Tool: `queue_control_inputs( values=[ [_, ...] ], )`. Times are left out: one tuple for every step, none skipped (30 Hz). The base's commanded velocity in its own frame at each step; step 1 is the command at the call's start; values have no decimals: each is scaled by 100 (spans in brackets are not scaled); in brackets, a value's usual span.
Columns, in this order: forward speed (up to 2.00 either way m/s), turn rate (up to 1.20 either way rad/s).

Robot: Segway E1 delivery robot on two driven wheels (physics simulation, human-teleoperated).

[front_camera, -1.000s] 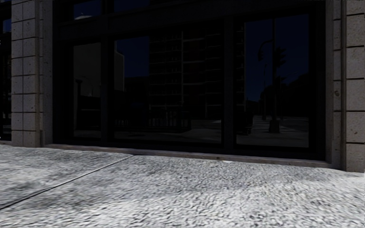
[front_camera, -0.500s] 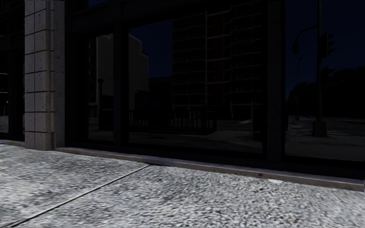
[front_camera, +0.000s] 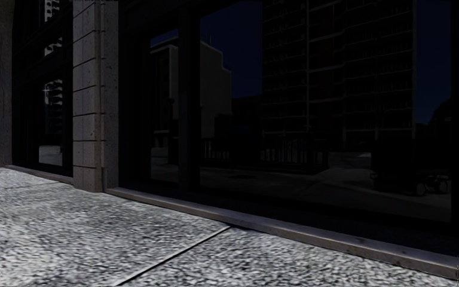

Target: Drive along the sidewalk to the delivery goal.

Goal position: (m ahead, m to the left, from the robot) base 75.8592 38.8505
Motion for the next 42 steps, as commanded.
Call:
queue_control_inputs(
  values=[
    [131, 57],
    [130, 58],
    [130, 59],
    [130, 60],
    [130, 60],
    [129, 61],
    [129, 62],
    [129, 62],
    [129, 62],
    [129, 63],
    [129, 63],
    [129, 63],
    [129, 63],
    [129, 63],
    [129, 63],
    [129, 63],
    [129, 63],
    [129, 63],
    [129, 63],
    [129, 63],
    [129, 63],
    [128, 63],
    [128, 63],
    [128, 63],
    [128, 63],
    [128, 63],
    [128, 63],
    [128, 63],
    [128, 63],
    [128, 63],
    [128, 63],
    [128, 63],
    [128, 63],
    [128, 63],
    [128, 63],
    [128, 63],
    [128, 63],
    [128, 63],
    [128, 63],
    [128, 63],
    [128, 63],
    [128, 63]
  ],
)
